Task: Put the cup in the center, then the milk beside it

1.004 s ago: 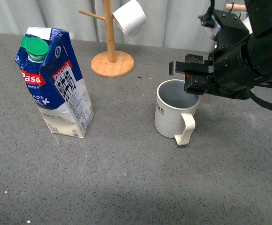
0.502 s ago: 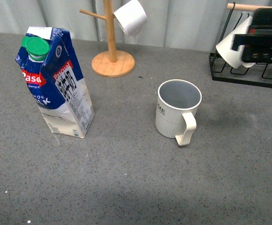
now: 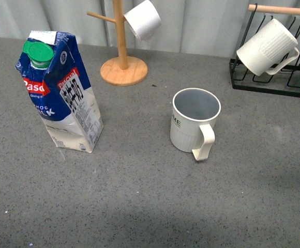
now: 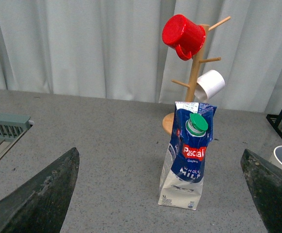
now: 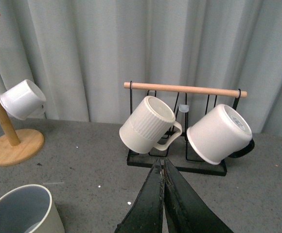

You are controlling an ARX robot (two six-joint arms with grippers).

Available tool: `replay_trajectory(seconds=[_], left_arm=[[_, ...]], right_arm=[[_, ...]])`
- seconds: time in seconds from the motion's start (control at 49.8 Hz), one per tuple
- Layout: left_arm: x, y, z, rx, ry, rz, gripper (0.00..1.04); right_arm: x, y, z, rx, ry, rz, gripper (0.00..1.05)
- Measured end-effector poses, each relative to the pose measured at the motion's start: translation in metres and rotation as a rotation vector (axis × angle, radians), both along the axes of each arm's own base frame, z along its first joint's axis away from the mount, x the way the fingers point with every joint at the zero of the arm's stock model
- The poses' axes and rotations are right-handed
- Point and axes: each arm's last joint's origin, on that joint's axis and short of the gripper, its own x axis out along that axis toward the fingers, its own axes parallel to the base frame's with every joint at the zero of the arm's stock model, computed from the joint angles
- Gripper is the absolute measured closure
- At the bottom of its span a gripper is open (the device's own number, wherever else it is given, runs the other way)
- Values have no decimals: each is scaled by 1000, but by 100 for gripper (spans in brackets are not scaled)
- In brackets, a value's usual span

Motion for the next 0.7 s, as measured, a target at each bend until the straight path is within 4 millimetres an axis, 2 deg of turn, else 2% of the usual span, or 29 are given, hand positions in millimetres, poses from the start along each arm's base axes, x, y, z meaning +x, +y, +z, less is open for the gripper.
replay_trajectory(seconds=[0.361, 0.703], left_arm=[[0, 0, 0, 0, 0, 0, 7], [0, 0, 0, 0, 0, 0, 7]], right_arm=[[-33, -17, 0, 2, 1, -2, 104], [-54, -18, 1, 2, -1, -3, 104]])
